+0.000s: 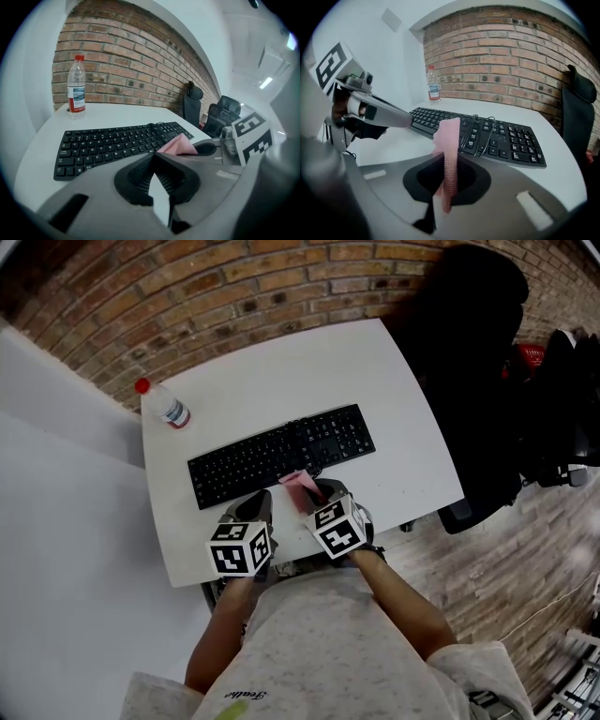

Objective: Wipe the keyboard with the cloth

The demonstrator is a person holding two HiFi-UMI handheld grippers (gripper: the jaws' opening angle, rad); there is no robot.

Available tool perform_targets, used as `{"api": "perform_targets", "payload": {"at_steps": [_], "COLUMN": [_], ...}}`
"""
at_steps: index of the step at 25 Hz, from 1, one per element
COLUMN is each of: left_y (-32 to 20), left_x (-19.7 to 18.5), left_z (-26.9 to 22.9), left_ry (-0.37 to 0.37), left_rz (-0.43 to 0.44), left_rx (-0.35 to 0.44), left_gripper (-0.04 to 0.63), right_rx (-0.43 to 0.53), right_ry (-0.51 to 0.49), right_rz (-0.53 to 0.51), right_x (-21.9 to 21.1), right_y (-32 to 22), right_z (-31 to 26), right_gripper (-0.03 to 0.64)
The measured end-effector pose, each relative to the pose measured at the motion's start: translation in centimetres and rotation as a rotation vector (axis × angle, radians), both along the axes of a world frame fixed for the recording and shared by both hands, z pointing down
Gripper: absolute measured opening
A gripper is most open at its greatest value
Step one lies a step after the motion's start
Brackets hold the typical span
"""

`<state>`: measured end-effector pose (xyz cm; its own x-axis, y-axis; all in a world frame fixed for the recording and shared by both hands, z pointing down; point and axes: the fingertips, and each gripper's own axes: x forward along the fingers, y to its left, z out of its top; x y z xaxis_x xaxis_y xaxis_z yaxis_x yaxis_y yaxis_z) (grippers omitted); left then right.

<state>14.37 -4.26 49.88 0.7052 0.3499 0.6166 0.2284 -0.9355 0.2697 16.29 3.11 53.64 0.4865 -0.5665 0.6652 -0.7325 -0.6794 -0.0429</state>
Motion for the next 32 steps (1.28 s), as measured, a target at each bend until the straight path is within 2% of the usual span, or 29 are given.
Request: {"api": "perform_targets", "payload": {"at_steps": [11, 32], "left_y": [3.2, 7.5], "left_x": [1.5, 3.4], "left_z": [-0.2, -0.6], "left_ry": [0.002, 0.015], "left_rz": [0.048, 0.059], "left_rx": [0.004, 0.000], "left_gripper": [-0.003, -0.003], "right_rx": [0.004, -0.005], "right_ry": [-0.006, -0.006], "right_rz": [0.035, 0.089], "right_x": [1.0, 3.3], "right_y": [2.9, 8.7], "right_z": [0.0, 0.0], "right_gripper": [0.023, 0.023]}}
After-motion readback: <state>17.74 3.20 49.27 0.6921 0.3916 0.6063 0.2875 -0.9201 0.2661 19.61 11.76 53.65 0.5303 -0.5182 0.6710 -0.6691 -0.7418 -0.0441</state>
